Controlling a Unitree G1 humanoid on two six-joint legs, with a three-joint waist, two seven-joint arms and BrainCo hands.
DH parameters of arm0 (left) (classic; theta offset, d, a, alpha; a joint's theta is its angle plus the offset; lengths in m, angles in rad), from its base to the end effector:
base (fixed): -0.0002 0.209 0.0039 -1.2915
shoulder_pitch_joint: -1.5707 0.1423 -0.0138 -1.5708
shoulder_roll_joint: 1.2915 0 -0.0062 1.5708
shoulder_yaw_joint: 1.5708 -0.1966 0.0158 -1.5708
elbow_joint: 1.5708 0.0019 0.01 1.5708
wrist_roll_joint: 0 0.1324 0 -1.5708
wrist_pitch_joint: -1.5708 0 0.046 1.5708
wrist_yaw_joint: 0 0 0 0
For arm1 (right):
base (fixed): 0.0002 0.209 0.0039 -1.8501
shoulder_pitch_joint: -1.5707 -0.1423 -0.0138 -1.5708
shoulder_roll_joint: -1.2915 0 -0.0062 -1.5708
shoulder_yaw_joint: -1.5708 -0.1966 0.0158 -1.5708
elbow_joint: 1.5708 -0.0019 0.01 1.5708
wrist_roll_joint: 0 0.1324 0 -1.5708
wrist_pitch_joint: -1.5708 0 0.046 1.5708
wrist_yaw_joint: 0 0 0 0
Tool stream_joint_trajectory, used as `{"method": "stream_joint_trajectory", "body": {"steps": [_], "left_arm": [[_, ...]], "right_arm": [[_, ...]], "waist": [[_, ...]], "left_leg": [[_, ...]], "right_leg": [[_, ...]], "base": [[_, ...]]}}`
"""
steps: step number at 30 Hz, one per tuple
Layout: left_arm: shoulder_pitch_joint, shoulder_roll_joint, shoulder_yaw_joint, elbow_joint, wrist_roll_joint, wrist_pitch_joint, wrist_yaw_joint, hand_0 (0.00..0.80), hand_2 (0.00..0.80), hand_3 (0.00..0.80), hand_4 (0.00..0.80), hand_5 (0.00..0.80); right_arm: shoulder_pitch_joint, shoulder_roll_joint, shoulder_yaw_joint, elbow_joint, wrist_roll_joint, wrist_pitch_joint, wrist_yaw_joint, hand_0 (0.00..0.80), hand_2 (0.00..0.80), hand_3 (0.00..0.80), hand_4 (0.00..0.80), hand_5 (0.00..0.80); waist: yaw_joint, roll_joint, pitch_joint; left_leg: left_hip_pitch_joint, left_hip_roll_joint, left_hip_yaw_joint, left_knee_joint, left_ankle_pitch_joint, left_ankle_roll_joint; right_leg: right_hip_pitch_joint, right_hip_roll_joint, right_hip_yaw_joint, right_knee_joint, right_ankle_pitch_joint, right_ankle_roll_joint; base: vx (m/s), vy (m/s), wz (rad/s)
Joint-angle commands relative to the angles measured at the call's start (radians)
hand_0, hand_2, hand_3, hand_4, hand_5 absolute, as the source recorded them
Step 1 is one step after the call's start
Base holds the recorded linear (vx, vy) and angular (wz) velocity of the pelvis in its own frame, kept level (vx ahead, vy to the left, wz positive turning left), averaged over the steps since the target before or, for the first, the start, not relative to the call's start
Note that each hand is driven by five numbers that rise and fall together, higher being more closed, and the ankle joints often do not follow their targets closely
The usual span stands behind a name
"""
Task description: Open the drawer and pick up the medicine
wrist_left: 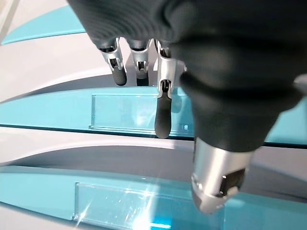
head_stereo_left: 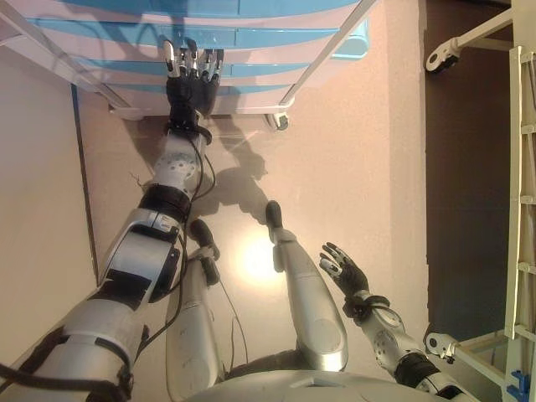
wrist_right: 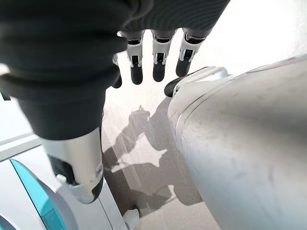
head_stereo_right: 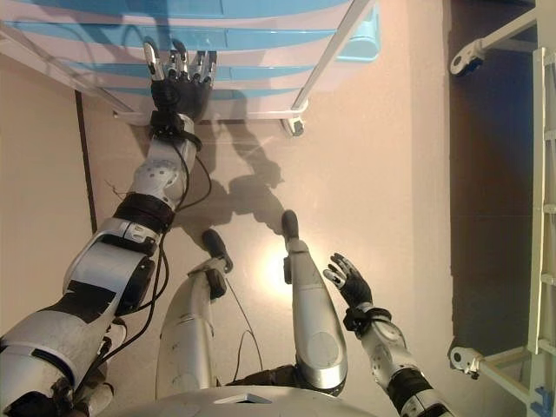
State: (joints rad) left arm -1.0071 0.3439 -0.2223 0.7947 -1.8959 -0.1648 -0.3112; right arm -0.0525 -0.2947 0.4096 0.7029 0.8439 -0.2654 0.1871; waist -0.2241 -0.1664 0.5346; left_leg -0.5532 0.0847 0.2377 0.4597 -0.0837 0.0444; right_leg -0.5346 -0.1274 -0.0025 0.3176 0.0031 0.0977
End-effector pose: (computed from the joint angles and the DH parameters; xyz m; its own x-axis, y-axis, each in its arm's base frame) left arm 0.3661 0.1646 0.1783 0.8814 -0.0423 0.4704 0.4712 0.1488 -0.8694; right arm 0.1623 -0.1877 -0.0690 0.8937 0.1952 -0.4039 -0.0178 0.9150 0.4030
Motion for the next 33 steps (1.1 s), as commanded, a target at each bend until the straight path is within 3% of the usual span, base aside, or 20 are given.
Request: {"method": "stream_joint_trajectory", "body": {"steps": [1, 8, 19, 33], "left_arm": [[-0.172, 0.022, 0.013, -0.059, -0.042, -0.038, -0.070, 0.000, 0.000, 0.000, 0.000, 0.000], [-0.162, 0.022, 0.005, -0.091, 0.032, -0.058, -0.083, 0.000, 0.000, 0.000, 0.000, 0.000], [-0.054, -0.026, 0.020, 0.001, 0.066, 0.057, -0.115, 0.000, 0.000, 0.000, 0.000, 0.000], [0.138, -0.096, 0.082, 0.155, 0.004, 0.194, -0.188, 0.000, 0.000, 0.000, 0.000, 0.000]], "right_arm": [[0.019, -0.079, 0.017, -0.051, 0.035, -0.034, -0.008, 0.000, 0.000, 0.000, 0.000, 0.000], [0.027, -0.079, 0.009, -0.045, 0.026, -0.040, 0.002, 0.000, 0.000, 0.000, 0.000, 0.000], [0.024, -0.072, 0.007, -0.047, 0.004, -0.024, -0.010, 0.000, 0.000, 0.000, 0.000, 0.000], [0.046, -0.038, 0.006, -0.057, -0.010, -0.009, -0.012, 0.000, 0.000, 0.000, 0.000, 0.000]], "waist": [[0.001, 0.043, -0.015], [0.001, 0.049, -0.015], [0.009, 0.061, -0.015], [0.019, 0.044, -0.015]], "left_leg": [[0.036, -0.031, -0.074, -0.054, -0.043, -0.044], [0.036, -0.036, -0.070, -0.057, -0.045, -0.039], [0.054, -0.037, -0.063, -0.068, -0.035, -0.040], [0.055, -0.031, -0.067, -0.056, -0.036, -0.029]], "right_leg": [[-0.005, -0.009, 0.014, 0.012, 0.021, 0.000], [-0.011, -0.010, 0.013, 0.012, 0.024, -0.002], [-0.001, -0.014, 0.001, 0.025, 0.018, -0.004], [-0.005, 0.002, -0.005, 0.047, 0.017, 0.001]], "base": [[0.000, 0.000, 0.00], [0.000, 0.000, 0.00], [0.000, 0.000, 0.00], [0.001, -0.007, 0.00]]}}
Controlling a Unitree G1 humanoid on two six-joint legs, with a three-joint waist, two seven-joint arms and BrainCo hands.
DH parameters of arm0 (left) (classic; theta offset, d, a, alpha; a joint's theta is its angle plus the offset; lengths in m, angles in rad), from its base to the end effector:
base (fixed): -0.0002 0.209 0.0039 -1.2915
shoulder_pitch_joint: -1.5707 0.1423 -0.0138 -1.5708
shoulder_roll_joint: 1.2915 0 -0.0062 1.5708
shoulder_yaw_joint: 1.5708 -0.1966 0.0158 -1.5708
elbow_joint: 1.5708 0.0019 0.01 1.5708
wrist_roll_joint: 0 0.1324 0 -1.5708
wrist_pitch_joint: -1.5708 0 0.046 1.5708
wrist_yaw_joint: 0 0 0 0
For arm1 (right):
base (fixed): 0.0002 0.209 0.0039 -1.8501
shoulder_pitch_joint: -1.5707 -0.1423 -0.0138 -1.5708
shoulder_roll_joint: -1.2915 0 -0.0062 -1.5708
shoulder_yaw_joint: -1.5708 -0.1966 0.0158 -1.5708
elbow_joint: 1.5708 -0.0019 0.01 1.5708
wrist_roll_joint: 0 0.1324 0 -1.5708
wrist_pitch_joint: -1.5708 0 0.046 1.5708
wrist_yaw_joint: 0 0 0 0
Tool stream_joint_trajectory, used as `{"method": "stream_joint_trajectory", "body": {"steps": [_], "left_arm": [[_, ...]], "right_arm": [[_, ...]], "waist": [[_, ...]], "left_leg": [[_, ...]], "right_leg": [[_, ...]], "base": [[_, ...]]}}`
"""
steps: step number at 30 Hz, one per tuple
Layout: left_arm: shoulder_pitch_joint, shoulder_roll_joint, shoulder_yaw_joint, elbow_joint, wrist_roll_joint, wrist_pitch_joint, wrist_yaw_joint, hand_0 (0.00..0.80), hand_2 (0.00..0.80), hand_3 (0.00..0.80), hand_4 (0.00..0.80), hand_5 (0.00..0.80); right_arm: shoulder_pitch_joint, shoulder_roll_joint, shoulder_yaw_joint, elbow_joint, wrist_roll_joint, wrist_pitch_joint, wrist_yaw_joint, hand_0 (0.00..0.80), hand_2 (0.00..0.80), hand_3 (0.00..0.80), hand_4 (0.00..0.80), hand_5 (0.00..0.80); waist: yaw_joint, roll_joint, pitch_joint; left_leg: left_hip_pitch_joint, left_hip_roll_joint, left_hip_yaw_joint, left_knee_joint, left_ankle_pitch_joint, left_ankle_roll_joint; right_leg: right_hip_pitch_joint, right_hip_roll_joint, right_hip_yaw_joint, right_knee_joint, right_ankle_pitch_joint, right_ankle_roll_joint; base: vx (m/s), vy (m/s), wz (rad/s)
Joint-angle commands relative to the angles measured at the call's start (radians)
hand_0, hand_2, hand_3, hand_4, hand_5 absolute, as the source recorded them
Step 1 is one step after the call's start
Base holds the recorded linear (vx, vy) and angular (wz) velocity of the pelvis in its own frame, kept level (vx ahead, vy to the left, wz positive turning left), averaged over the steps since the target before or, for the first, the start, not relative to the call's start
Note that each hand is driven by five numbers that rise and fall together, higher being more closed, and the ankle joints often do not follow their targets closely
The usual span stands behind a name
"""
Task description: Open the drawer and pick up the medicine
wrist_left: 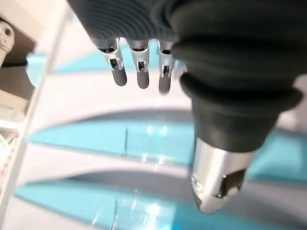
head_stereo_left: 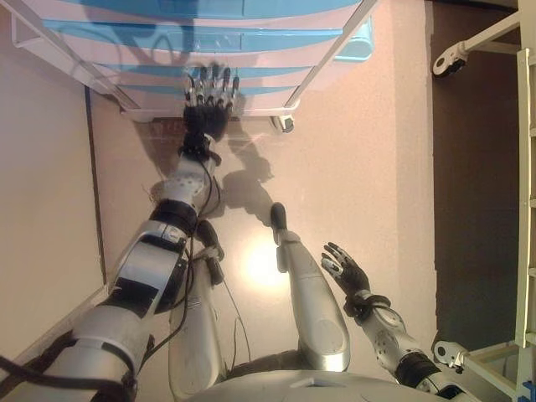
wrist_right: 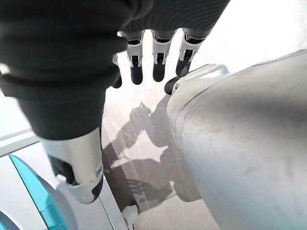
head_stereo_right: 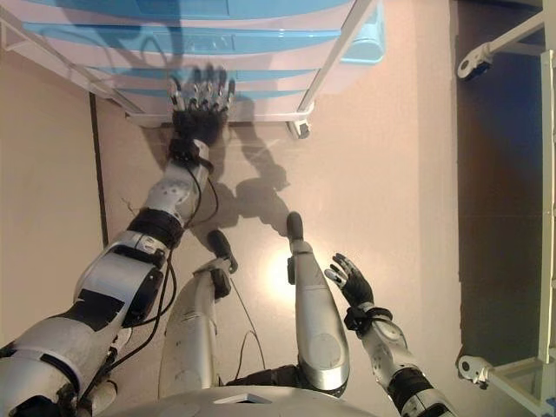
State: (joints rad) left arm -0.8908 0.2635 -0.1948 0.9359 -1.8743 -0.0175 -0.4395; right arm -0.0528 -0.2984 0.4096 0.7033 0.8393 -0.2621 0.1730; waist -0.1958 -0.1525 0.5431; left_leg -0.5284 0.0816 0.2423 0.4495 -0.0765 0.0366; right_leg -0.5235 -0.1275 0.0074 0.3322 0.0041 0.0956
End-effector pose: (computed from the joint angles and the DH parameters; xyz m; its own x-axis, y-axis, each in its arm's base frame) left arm 0.3540 0.1573 0.1091 0.9287 -0.1352 0.3453 0.3569 0.0737 -0.9312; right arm 0.1623 -0.1888 -0.0689 0.8921 0.1831 -0.4131 -0.0077 0.9203 0.3911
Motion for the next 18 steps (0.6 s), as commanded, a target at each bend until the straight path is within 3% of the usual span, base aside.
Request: {"method": "stream_joint_trajectory", "body": {"steps": [1, 9, 18], "left_arm": [[0.039, -0.022, 0.058, 0.021, -0.012, 0.053, -0.067, 0.000, 0.000, 0.000, 0.000, 0.000], [0.107, -0.046, 0.082, 0.078, 0.001, 0.074, -0.097, 0.000, 0.000, 0.000, 0.000, 0.000], [0.062, 0.005, 0.098, 0.084, 0.000, 0.070, -0.127, 0.000, 0.000, 0.000, 0.000, 0.000]], "right_arm": [[0.046, -0.031, 0.006, -0.059, -0.009, -0.010, 0.001, 0.000, 0.000, 0.000, 0.000, 0.000], [0.045, -0.012, 0.009, -0.066, -0.011, 0.012, -0.002, 0.000, 0.000, 0.000, 0.000, 0.000], [0.029, -0.005, 0.021, -0.077, -0.006, 0.036, -0.018, 0.000, 0.000, 0.000, 0.000, 0.000]], "waist": [[-0.008, 0.028, -0.023], [0.000, 0.009, -0.023], [0.002, 0.002, -0.023]], "left_leg": [[0.030, -0.026, -0.072, -0.045, -0.044, -0.020], [0.031, -0.015, -0.070, -0.035, -0.047, -0.014], [0.009, -0.017, -0.072, -0.019, -0.063, 0.001]], "right_leg": [[-0.017, 0.003, -0.016, 0.035, 0.016, 0.003], [-0.018, 0.013, -0.024, 0.052, 0.021, 0.009], [-0.053, 0.022, -0.021, 0.088, 0.044, 0.018]], "base": [[-0.007, -0.034, 0.02], [0.001, -0.022, 0.03], [0.000, 0.000, 0.00]]}}
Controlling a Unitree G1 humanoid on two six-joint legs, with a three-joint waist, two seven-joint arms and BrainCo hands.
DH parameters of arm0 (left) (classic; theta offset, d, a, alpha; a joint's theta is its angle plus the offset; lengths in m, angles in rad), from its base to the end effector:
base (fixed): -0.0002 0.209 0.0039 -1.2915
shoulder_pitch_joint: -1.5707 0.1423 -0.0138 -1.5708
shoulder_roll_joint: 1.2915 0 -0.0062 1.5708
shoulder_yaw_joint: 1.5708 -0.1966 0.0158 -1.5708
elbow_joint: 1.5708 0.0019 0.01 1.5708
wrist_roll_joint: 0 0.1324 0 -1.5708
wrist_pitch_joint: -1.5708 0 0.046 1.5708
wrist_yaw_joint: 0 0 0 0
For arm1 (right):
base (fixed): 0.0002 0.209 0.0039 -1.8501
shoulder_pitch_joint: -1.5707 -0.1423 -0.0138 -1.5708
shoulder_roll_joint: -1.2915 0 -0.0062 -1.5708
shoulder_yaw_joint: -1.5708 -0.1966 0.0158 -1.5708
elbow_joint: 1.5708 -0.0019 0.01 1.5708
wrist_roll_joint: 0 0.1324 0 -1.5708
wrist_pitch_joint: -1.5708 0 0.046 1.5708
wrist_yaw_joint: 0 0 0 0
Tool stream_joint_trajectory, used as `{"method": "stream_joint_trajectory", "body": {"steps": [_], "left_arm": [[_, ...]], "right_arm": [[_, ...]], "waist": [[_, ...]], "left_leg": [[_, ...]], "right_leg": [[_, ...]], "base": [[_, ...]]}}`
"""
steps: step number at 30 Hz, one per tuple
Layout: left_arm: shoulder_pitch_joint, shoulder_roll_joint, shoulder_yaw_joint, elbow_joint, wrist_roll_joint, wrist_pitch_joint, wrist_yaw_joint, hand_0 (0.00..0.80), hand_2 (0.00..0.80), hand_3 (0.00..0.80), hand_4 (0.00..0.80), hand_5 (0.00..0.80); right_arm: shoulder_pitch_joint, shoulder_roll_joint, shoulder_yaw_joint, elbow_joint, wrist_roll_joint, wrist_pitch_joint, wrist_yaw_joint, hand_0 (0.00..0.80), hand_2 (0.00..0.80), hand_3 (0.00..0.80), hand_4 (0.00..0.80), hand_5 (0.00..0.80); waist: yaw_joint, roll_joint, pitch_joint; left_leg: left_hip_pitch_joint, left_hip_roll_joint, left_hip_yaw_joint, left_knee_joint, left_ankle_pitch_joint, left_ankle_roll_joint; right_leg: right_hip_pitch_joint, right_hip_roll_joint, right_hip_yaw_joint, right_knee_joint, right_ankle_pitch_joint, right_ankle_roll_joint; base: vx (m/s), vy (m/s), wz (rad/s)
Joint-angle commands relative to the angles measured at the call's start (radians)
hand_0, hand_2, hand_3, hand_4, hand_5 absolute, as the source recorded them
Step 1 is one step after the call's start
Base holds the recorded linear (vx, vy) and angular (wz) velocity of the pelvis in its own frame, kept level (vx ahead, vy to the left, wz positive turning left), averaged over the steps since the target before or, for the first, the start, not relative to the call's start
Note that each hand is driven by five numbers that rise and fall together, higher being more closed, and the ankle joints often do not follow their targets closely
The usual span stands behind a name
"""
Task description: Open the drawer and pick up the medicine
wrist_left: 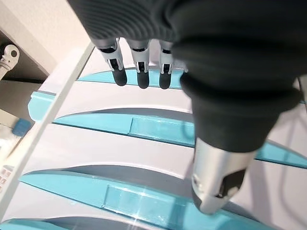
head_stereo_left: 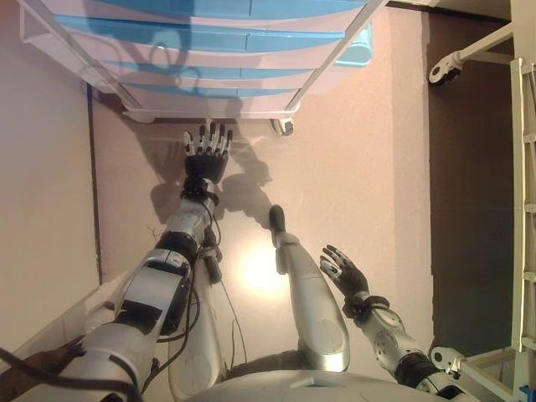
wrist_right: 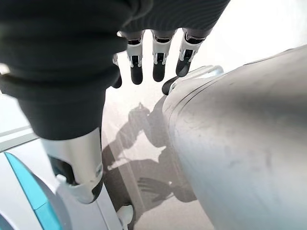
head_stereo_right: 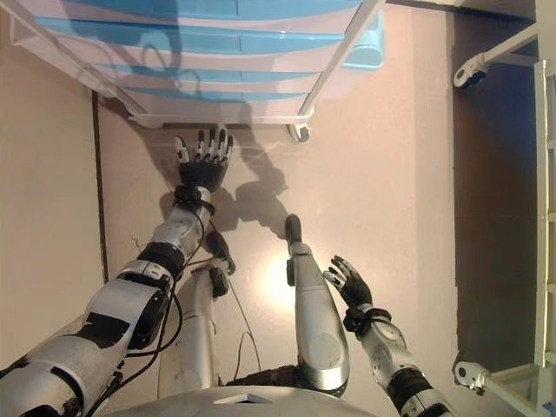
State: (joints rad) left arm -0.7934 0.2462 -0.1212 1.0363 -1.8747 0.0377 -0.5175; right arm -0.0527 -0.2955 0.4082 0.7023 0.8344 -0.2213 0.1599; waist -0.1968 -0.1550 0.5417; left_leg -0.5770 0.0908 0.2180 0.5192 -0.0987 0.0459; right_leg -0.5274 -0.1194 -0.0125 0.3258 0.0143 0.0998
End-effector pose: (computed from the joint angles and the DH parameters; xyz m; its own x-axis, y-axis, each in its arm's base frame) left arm 0.3351 0.1722 0.0621 0.9644 -0.0772 0.2528 0.2549 0.0188 -0.9668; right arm 0.1615 -0.1873 -0.0704 0.8735 0.1868 -0.4495 0.0042 0.9205 0.3907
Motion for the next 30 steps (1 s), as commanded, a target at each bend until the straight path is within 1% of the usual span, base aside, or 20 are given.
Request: {"method": "stream_joint_trajectory", "body": {"steps": [1, 6, 10, 12, 19, 23, 26, 30], "left_arm": [[-0.049, 0.030, 0.022, -0.022, -0.001, 0.010, -0.052, 0.000, 0.000, 0.000, 0.000, 0.000], [-0.107, 0.065, 0.003, -0.055, -0.005, -0.004, -0.036, 0.000, 0.000, 0.000, 0.000, 0.000], [-0.154, 0.075, -0.019, -0.083, -0.007, -0.023, 0.001, 0.000, 0.000, 0.000, 0.000, 0.000], [-0.171, 0.076, -0.029, -0.102, -0.016, -0.038, 0.014, 0.000, 0.000, 0.000, 0.000, 0.000], [-0.225, 0.094, -0.054, -0.182, -0.036, -0.083, 0.045, 0.000, 0.000, 0.000, 0.000, 0.000], [-0.263, 0.093, -0.079, -0.200, 0.000, -0.100, 0.090, 0.000, 0.000, 0.000, 0.000, 0.000], [-0.288, 0.090, -0.098, -0.209, -0.013, -0.126, 0.127, 0.000, 0.000, 0.000, 0.000, 0.000], [-0.315, 0.101, -0.107, -0.237, -0.005, -0.135, 0.128, 0.000, 0.000, 0.000, 0.000, 0.000]], "right_arm": [[0.028, -0.009, 0.024, -0.077, 0.000, -0.005, -0.005, 0.000, 0.000, 0.000, 0.000, 0.000], [0.020, -0.022, 0.032, -0.085, 0.029, -0.008, -0.012, 0.000, 0.000, 0.000, 0.000, 0.000], [0.015, -0.037, 0.035, -0.089, 0.031, -0.011, -0.017, 0.000, 0.000, 0.000, 0.000, 0.000], [0.016, -0.038, 0.038, -0.089, 0.035, -0.011, -0.024, 0.000, 0.000, 0.000, 0.000, 0.000], [0.027, -0.045, 0.035, -0.069, 0.033, -0.042, -0.005, 0.000, 0.000, 0.000, 0.000, 0.000], [0.029, -0.056, 0.032, -0.063, 0.040, -0.049, 0.009, 0.000, 0.000, 0.000, 0.000, 0.000], [0.030, -0.060, 0.029, -0.058, 0.041, -0.054, 0.011, 0.000, 0.000, 0.000, 0.000, 0.000], [0.040, -0.063, 0.029, -0.051, 0.048, -0.069, 0.017, 0.000, 0.000, 0.000, 0.000, 0.000]], "waist": [[0.003, 0.004, -0.022], [0.010, 0.008, -0.022], [0.004, 0.017, -0.022], [0.001, 0.021, -0.022], [-0.014, 0.032, -0.022], [-0.022, 0.037, -0.022], [-0.026, 0.043, -0.022], [-0.031, 0.047, -0.022]], "left_leg": [[0.050, -0.026, -0.048, -0.082, -0.045, -0.006], [0.000, -0.032, -0.053, -0.028, -0.067, 0.007], [-0.040, -0.037, -0.058, 0.024, -0.093, 0.019], [-0.050, -0.039, -0.061, 0.033, -0.101, 0.022], [-0.065, -0.049, -0.060, 0.030, -0.112, 0.028], [-0.066, -0.057, -0.058, 0.032, -0.114, 0.030], [-0.068, -0.064, -0.060, 0.031, -0.112, 0.029], [-0.068, -0.067, -0.058, 0.026, -0.115, 0.031]], "right_leg": [[-0.055, 0.014, -0.002, 0.104, 0.035, 0.014], [-0.100, 0.020, -0.013, 0.193, 0.016, 0.007], [-0.152, 0.026, -0.005, 0.270, 0.007, 0.003], [-0.167, 0.028, 0.002, 0.277, 0.008, 0.003], [-0.198, 0.035, 0.027, 0.259, 0.032, 0.005], [-0.204, 0.032, 0.030, 0.258, 0.041, 0.005], [-0.208, 0.031, 0.037, 0.254, 0.046, 0.003], [-0.214, 0.029, 0.042, 0.245, 0.056, 0.004]], "base": [[-0.005, 0.015, -0.04], [-0.020, 0.024, -0.01], [-0.005, 0.062, -0.01], [0.019, 0.040, 0.00], [0.013, 0.021, -0.04], [0.000, 0.000, 0.00], [0.000, 0.000, 0.00], [0.000, 0.000, 0.00]]}}
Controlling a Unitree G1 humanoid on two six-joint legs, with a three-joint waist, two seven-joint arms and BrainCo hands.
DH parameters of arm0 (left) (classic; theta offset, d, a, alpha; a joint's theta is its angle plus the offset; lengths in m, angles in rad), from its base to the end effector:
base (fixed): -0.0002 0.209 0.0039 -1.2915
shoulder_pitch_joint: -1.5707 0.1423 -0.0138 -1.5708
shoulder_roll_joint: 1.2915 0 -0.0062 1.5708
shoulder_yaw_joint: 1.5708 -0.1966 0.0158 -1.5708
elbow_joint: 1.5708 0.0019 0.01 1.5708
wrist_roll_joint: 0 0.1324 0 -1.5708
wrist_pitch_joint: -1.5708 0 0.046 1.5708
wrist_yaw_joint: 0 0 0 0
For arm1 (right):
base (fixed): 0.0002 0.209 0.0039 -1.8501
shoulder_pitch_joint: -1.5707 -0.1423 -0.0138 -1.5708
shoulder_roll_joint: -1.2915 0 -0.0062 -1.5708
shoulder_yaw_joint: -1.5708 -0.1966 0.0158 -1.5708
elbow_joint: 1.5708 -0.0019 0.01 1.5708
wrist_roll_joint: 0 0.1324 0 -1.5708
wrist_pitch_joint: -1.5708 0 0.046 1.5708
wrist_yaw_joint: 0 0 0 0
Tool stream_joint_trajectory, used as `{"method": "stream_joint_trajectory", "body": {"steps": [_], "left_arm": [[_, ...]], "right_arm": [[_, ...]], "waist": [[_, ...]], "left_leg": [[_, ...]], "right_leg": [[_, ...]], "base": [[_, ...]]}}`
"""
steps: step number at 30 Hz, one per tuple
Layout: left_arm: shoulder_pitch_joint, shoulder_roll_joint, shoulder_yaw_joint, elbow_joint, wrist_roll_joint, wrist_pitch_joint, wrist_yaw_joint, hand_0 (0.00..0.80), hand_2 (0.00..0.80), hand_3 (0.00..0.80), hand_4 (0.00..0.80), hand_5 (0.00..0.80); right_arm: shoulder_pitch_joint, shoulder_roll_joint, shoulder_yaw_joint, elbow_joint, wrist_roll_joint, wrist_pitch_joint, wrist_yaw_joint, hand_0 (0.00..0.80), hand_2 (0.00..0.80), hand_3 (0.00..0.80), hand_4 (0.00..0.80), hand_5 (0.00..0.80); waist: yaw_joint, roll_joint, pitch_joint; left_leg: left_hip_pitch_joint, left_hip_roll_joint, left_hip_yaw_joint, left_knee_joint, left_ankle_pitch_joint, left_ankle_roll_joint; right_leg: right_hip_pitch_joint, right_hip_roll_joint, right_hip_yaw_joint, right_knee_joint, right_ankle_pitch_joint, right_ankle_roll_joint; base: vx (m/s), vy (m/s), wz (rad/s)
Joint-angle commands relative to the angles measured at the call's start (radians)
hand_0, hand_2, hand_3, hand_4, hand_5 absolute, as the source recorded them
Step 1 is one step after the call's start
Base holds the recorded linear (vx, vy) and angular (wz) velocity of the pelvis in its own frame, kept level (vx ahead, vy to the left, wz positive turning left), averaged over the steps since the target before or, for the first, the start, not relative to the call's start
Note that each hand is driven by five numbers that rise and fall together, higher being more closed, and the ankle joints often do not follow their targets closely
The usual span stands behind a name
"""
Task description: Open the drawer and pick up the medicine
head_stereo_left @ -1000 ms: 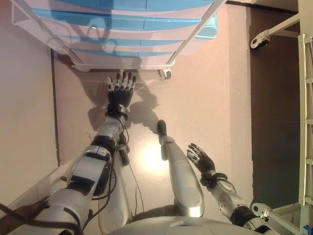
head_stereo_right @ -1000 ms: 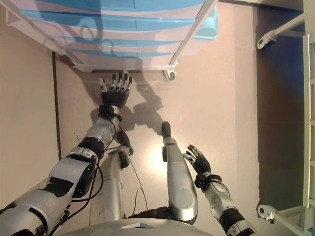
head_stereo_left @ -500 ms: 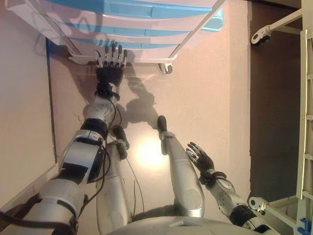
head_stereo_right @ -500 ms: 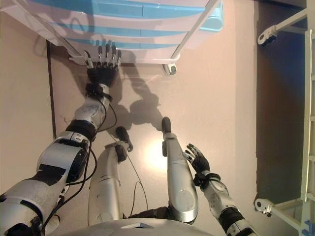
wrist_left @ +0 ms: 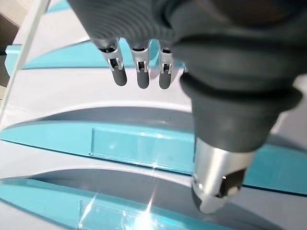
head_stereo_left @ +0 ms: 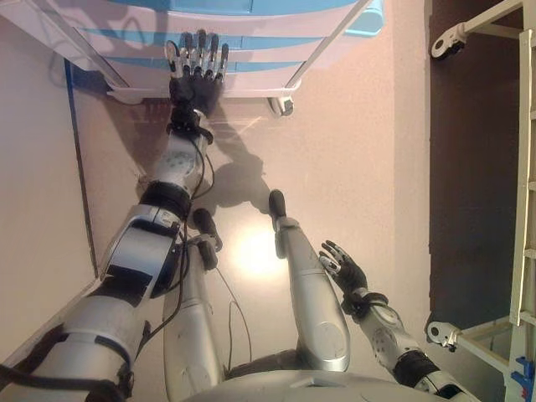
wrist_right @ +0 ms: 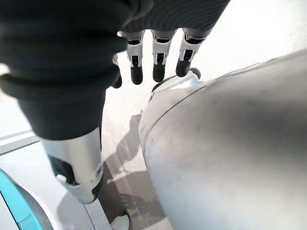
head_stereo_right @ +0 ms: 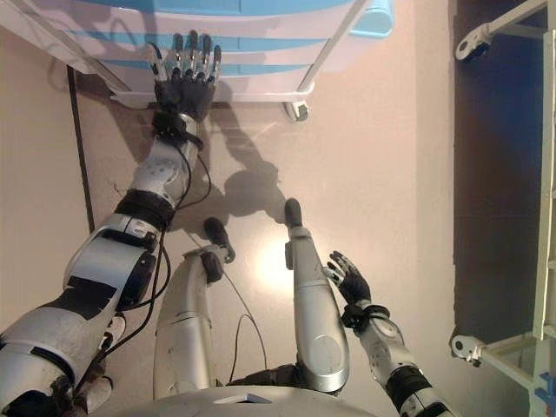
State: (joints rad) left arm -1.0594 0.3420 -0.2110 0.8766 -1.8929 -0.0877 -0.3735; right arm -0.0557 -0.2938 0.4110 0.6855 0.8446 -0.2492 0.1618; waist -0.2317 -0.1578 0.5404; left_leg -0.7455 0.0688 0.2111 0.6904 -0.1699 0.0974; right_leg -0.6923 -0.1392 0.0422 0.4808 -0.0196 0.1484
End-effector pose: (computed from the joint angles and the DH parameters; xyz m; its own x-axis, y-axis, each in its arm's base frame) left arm 0.3719 0.1633 0.1838 0.8629 -0.0961 0.4961 0.5050 0.1303 -0.8532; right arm 0.1646 -0.1854 -0.0671 0.8928 0.1872 -0.4098 -0.0073 0.9154 0.4024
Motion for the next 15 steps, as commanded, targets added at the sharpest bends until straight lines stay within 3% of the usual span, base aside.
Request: {"method": "stream_joint_trajectory", "body": {"steps": [1, 15], "left_arm": [[-0.056, 0.009, -0.021, -0.090, 0.020, -0.013, -0.014, 0.000, 0.000, 0.000, 0.000, 0.000], [-0.080, -0.005, -0.058, -0.182, 0.063, -0.070, 0.063, 0.000, 0.000, 0.000, 0.000, 0.000]], "right_arm": [[0.045, -0.066, 0.026, -0.032, 0.038, -0.046, 0.018, 0.000, 0.000, 0.000, 0.000, 0.000], [0.057, -0.084, 0.021, -0.034, 0.036, -0.058, 0.005, 0.000, 0.000, 0.000, 0.000, 0.000]], "waist": [[0.004, 0.051, -0.020], [-0.002, 0.075, -0.020]], "left_leg": [[0.101, -0.045, -0.049, -0.146, -0.044, -0.021], [0.148, -0.061, -0.042, -0.184, -0.026, -0.026]], "right_leg": [[-0.049, 0.048, -0.014, 0.087, 0.091, -0.044], [-0.022, 0.031, -0.012, 0.066, 0.108, -0.043]], "base": [[0.000, 0.000, 0.00], [0.001, 0.004, 0.01]]}}
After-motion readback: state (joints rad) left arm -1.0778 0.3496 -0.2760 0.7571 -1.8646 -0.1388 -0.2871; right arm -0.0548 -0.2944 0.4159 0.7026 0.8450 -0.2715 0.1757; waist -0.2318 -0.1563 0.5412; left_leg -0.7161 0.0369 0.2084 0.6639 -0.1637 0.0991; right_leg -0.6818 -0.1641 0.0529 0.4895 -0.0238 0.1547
